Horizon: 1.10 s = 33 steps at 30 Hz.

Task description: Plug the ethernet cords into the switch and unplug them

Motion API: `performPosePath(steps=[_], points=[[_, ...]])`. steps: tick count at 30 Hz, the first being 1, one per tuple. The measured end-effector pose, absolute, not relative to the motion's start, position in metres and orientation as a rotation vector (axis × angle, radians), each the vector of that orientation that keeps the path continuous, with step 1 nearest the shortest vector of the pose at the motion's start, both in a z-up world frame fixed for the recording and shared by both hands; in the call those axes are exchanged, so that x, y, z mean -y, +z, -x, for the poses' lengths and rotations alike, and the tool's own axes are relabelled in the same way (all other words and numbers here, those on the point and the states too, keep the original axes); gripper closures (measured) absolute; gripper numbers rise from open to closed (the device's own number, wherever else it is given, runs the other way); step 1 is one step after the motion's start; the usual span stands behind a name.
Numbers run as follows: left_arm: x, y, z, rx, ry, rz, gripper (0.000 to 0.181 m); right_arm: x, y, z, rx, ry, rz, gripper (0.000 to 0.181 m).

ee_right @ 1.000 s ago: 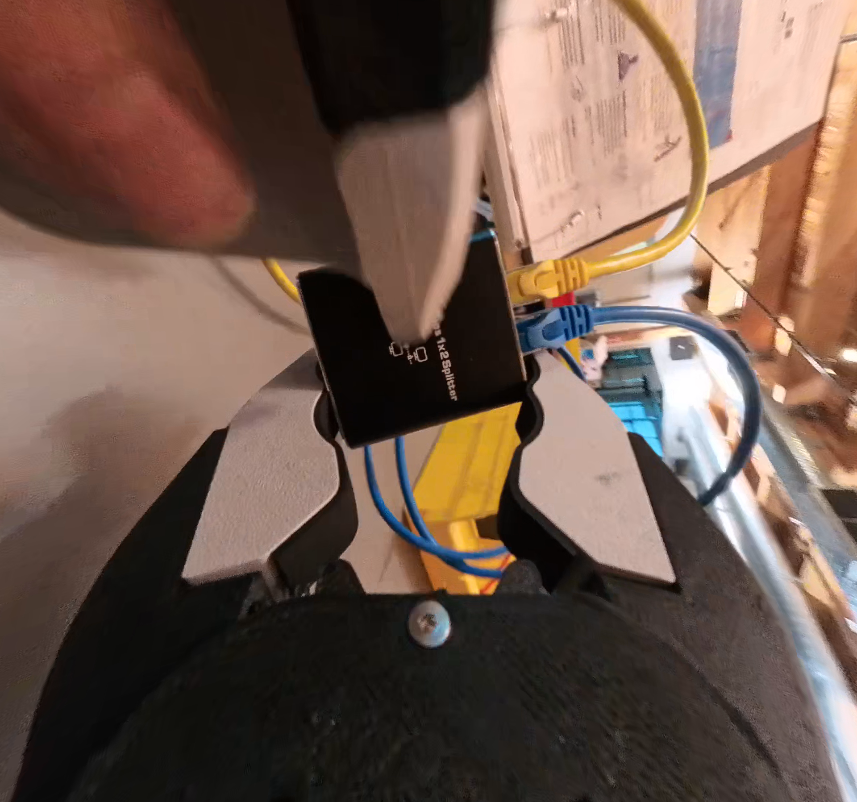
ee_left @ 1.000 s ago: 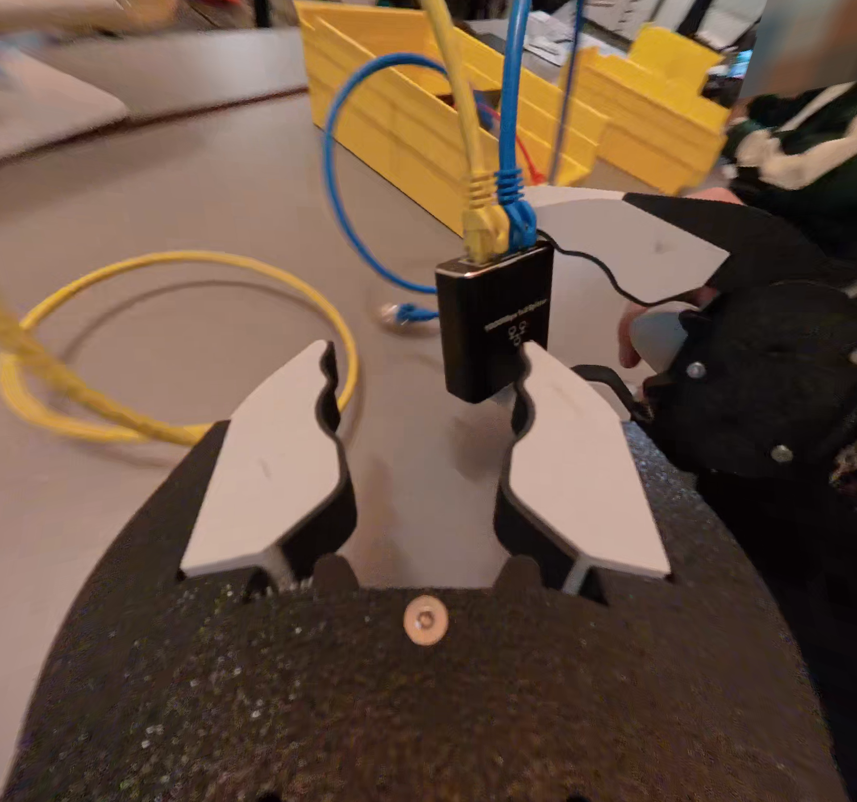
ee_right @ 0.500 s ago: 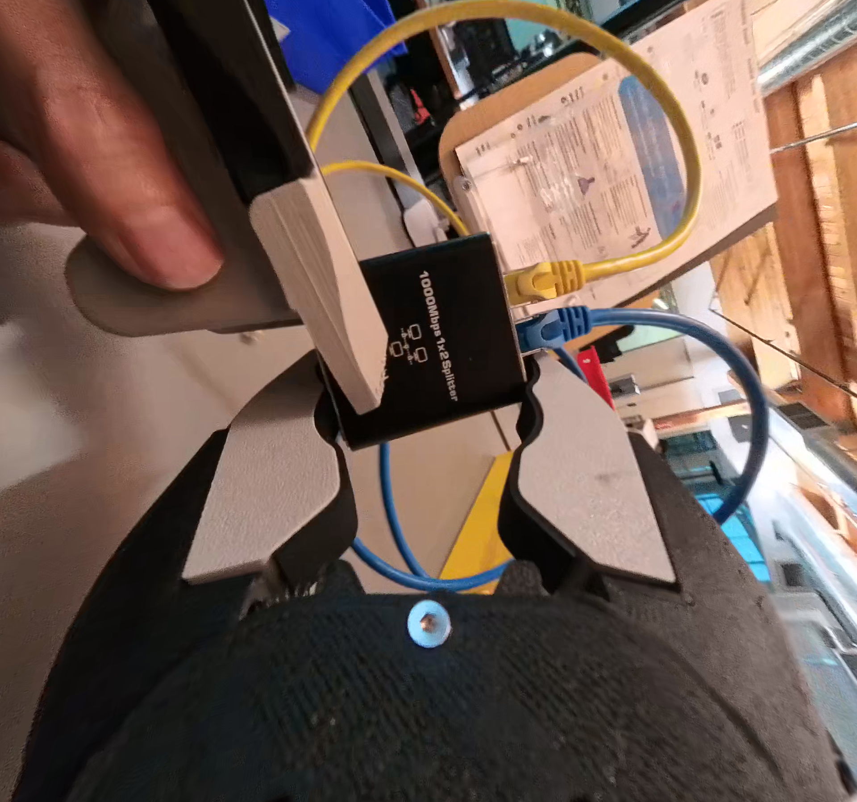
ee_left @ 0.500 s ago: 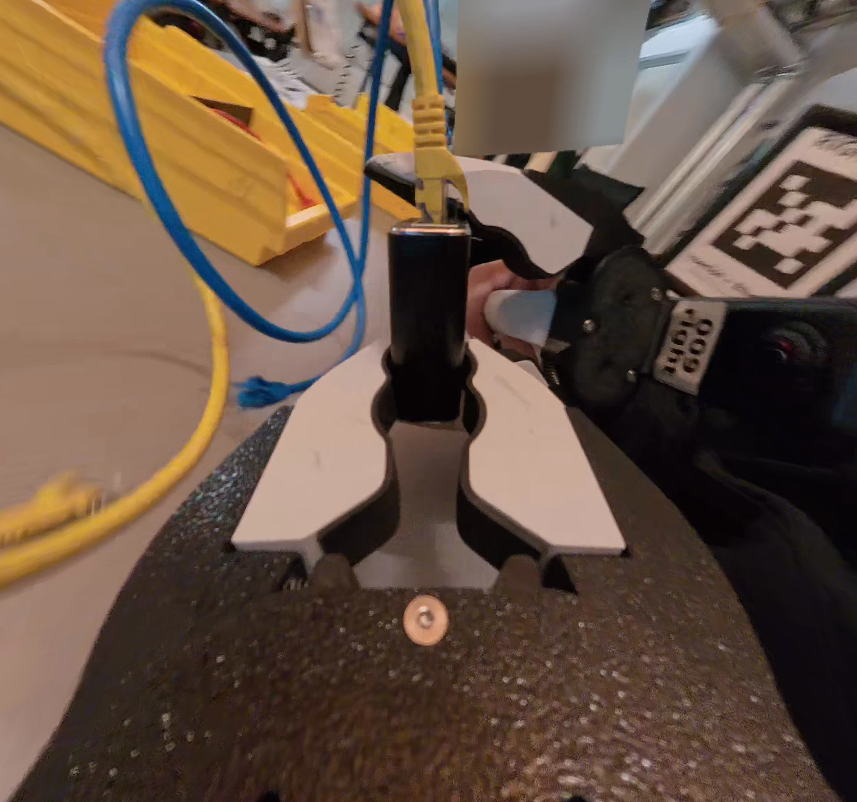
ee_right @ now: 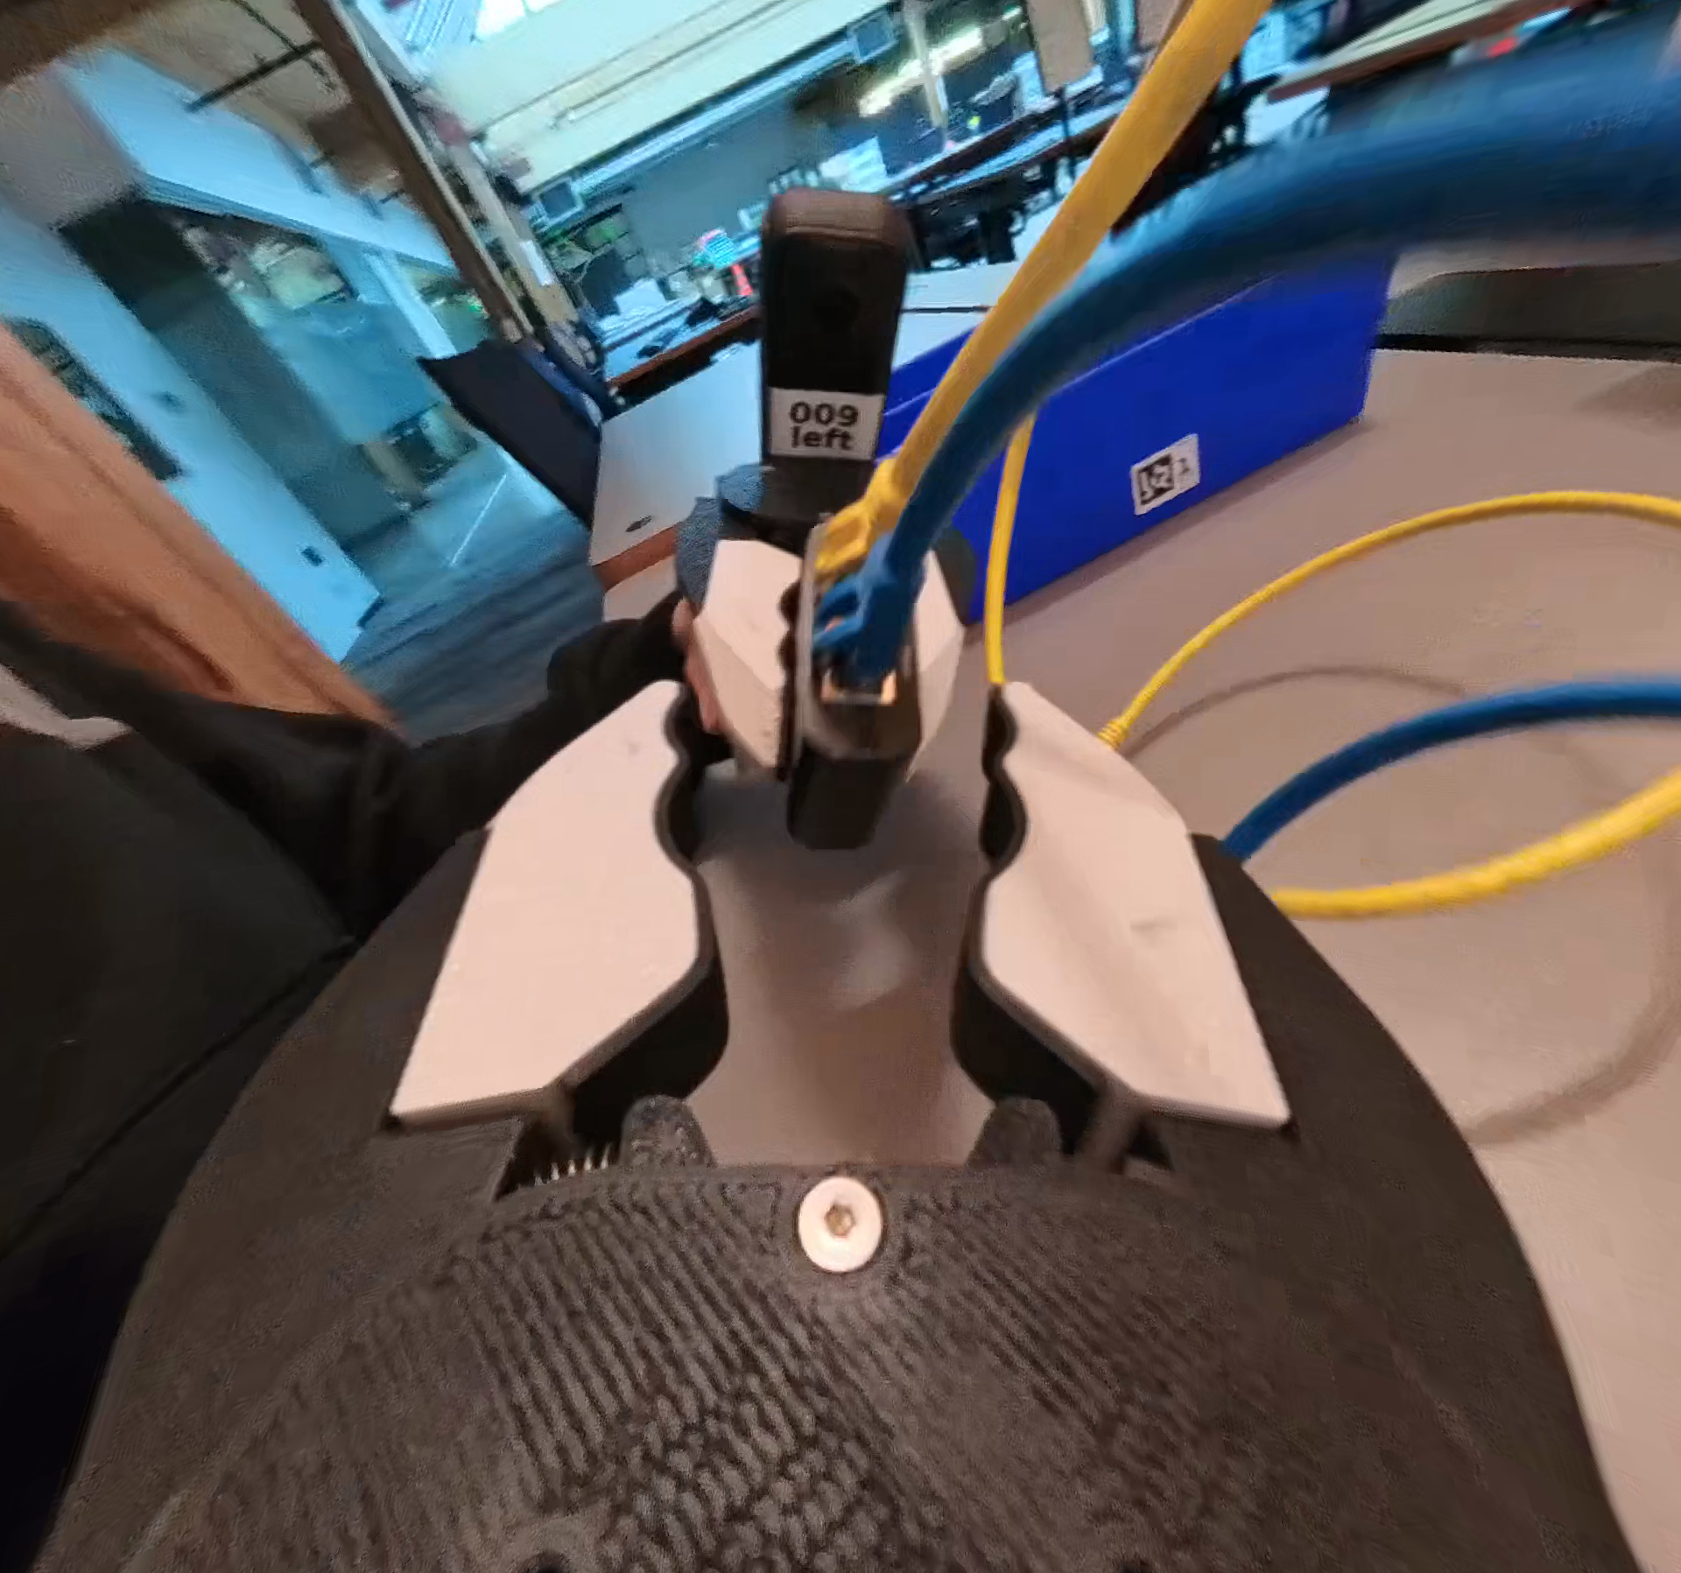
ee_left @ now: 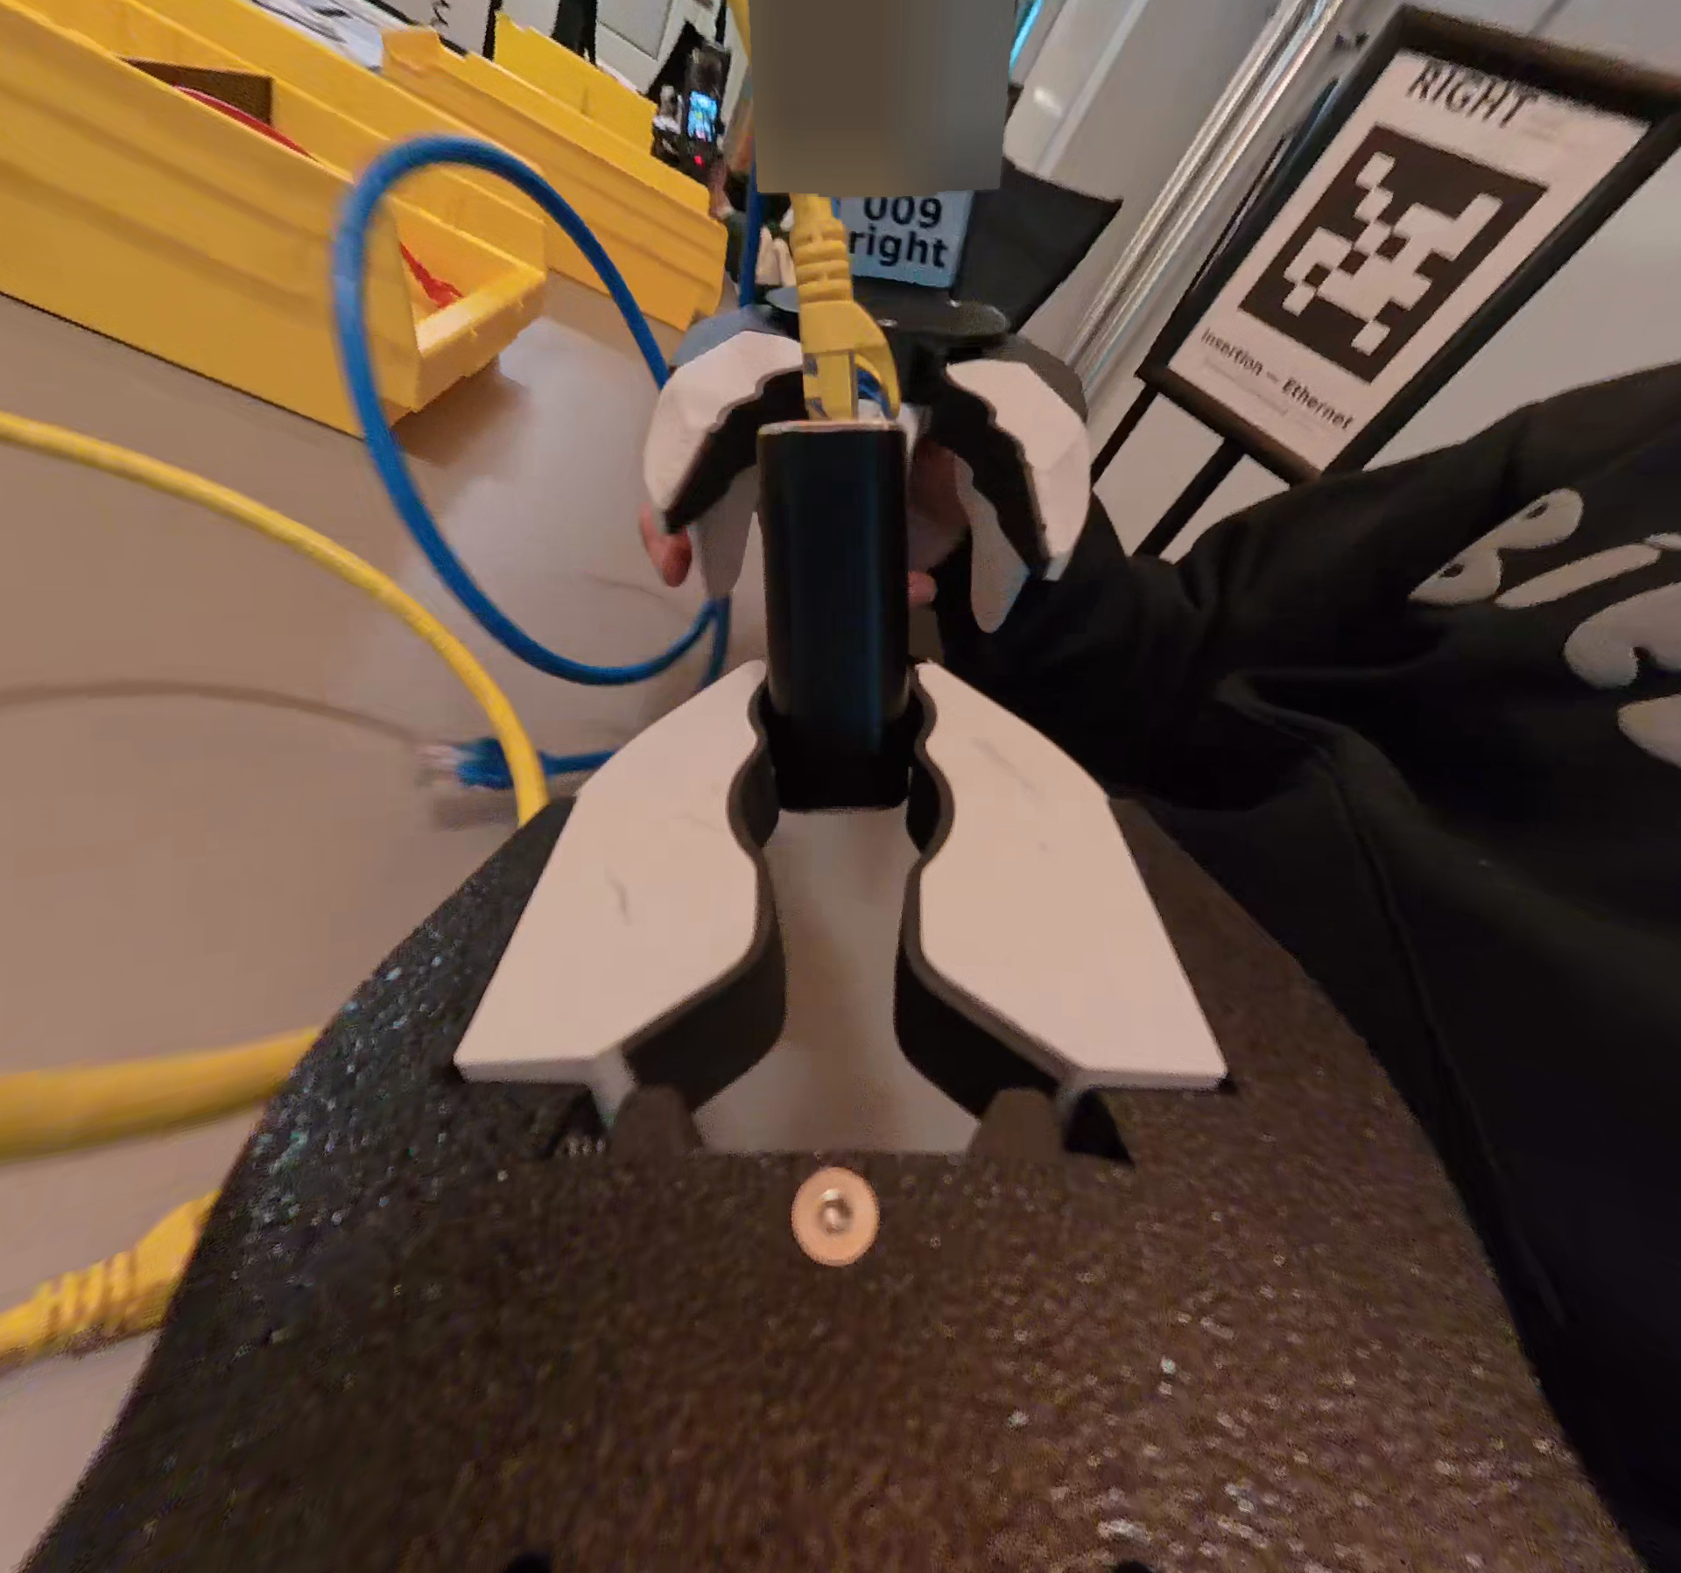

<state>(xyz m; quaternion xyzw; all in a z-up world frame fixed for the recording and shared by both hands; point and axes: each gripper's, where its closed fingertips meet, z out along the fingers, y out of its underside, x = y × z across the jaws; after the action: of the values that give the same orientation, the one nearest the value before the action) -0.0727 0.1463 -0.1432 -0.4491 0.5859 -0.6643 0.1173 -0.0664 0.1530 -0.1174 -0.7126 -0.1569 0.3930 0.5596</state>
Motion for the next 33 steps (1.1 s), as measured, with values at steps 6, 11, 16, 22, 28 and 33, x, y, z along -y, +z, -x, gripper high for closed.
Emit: performPosePath(steps=[6, 11, 16, 22, 28, 33], points=[[-0.147, -0.145, 0.070, -1.716, -1.897, 1.299, 0.158, -0.154, -0.126, 0.063, 0.383, 0.973, 1.721, 0.158], [-0.153, -0.131, 0.063, -1.611, -1.850, 1.207, 0.156, -0.160, -0.114, 0.053, 0.190, 1.132, 1.585, 0.158], [-0.168, -0.109, 0.057, -1.431, -1.391, 0.891, 0.125, -0.169, -0.113, 0.035, -0.224, 1.489, 1.483, 0.158], [-0.158, -0.130, 0.045, -1.580, -0.897, 0.725, 0.098, -0.166, -0.120, 0.040, -0.286, 1.573, 1.507, 0.158], [-0.163, -0.124, 0.040, -1.476, -0.936, 0.774, 0.115, -0.165, -0.116, 0.044, -0.281, 1.532, 1.509, 0.158], [-0.164, -0.127, 0.038, -1.461, -0.985, 0.823, 0.115, -0.166, -0.116, 0.042, -0.272, 1.468, 1.533, 0.158]])
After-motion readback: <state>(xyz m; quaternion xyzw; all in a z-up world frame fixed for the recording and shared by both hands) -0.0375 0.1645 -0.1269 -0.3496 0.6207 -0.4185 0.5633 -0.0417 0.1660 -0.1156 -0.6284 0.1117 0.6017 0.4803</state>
